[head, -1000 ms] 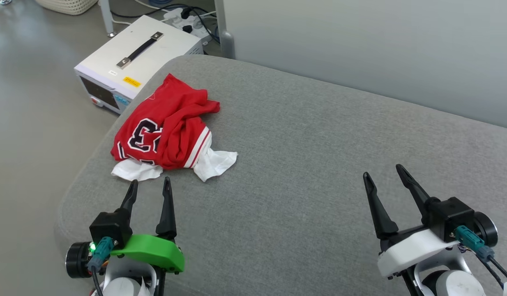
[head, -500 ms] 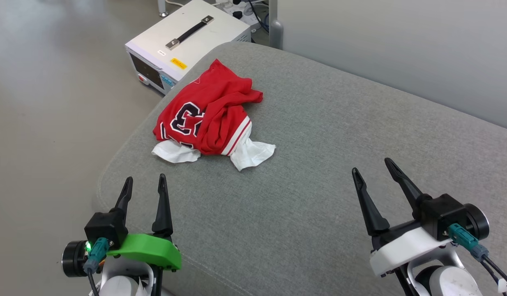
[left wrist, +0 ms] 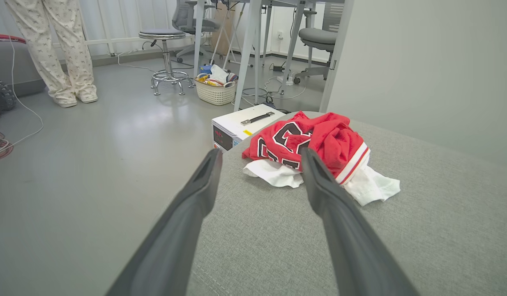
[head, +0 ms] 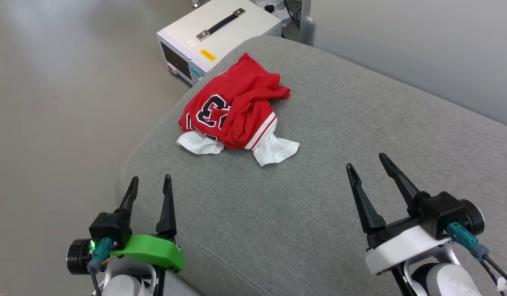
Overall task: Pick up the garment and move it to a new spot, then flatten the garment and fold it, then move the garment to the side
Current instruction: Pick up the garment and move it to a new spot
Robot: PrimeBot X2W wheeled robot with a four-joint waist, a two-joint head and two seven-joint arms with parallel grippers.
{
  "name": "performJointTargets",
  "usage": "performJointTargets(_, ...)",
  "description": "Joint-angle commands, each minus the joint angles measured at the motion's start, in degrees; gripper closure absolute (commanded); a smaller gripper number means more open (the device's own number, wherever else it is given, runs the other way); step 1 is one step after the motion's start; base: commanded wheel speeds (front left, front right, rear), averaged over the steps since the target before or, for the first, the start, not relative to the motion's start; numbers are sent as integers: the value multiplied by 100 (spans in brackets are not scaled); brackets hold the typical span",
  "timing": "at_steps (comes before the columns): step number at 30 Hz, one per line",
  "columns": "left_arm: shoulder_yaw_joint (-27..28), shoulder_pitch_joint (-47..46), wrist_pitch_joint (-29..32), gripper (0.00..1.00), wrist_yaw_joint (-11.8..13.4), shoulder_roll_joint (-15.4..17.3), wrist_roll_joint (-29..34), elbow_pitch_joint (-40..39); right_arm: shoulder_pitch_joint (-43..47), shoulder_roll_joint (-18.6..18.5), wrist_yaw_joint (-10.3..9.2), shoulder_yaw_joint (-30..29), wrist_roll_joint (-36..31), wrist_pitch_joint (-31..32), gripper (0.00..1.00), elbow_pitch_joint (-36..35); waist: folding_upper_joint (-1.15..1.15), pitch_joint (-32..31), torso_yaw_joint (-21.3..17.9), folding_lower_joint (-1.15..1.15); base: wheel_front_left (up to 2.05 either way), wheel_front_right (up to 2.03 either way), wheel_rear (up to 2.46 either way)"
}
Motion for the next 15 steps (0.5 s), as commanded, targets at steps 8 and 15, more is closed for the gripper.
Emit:
performJointTargets(8, 42, -518, -133, 0, -203, -5, -108, 354, -219, -123, -4, 86, 121, 33, 0, -164, 0, 320, -123, 0, 0, 0, 0)
performJointTargets(15, -54, -1377, 111, 0, -408, 294, -398, 1119, -468, -219, -4, 136, 132, 213, 0, -293, 0, 761, -577, 0, 0, 0, 0)
